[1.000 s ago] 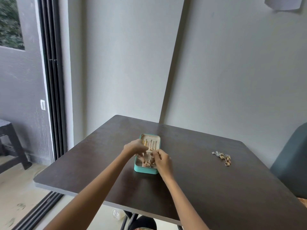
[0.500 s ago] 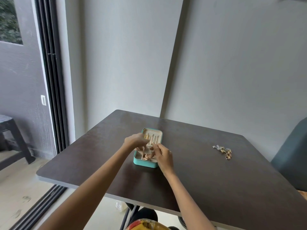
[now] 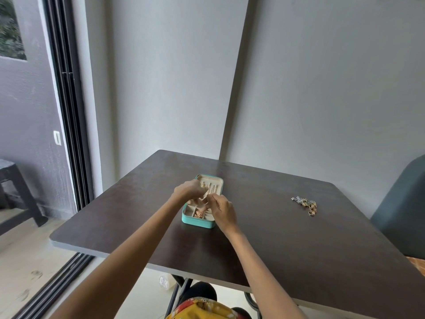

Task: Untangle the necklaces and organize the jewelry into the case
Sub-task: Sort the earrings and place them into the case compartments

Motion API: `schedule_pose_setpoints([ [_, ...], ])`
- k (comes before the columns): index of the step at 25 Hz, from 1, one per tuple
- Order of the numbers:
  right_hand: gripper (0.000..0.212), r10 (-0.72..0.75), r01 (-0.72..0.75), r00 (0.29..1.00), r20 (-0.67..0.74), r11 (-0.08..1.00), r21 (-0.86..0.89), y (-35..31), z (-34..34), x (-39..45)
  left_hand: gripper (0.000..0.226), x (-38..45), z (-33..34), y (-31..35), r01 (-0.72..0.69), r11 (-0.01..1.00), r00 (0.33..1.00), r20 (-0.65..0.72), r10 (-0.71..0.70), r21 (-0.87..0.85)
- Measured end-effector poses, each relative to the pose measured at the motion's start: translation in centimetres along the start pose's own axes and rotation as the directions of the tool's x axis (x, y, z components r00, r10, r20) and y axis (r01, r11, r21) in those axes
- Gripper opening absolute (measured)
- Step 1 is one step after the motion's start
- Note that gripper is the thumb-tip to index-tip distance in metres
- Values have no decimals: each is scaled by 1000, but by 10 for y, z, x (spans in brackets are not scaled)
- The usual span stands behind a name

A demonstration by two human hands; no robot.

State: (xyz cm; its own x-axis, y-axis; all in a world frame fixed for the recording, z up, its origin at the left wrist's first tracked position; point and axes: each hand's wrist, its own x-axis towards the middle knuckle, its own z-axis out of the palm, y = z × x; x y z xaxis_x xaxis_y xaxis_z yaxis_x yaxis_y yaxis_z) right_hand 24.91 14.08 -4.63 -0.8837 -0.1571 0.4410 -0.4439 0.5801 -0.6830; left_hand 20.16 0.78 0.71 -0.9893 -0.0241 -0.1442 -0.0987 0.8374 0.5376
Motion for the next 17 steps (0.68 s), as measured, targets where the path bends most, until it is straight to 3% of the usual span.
schedule_pose_setpoints([
  [5, 34, 190, -137, 962, -196, 957, 256, 4, -4, 0, 31, -8, 6, 18, -158, 985, 985, -83, 152, -70],
  [10, 24, 357, -282, 862, -360, 928, 243, 33, -52, 2, 9, -14, 60, 79, -312, 837, 950, -166, 265, -449],
  [17, 16, 511, -528, 708, -487, 841, 114, 124, -153, 5, 21, 14, 165, 182, -296, 667, 951, -150, 269, -684],
])
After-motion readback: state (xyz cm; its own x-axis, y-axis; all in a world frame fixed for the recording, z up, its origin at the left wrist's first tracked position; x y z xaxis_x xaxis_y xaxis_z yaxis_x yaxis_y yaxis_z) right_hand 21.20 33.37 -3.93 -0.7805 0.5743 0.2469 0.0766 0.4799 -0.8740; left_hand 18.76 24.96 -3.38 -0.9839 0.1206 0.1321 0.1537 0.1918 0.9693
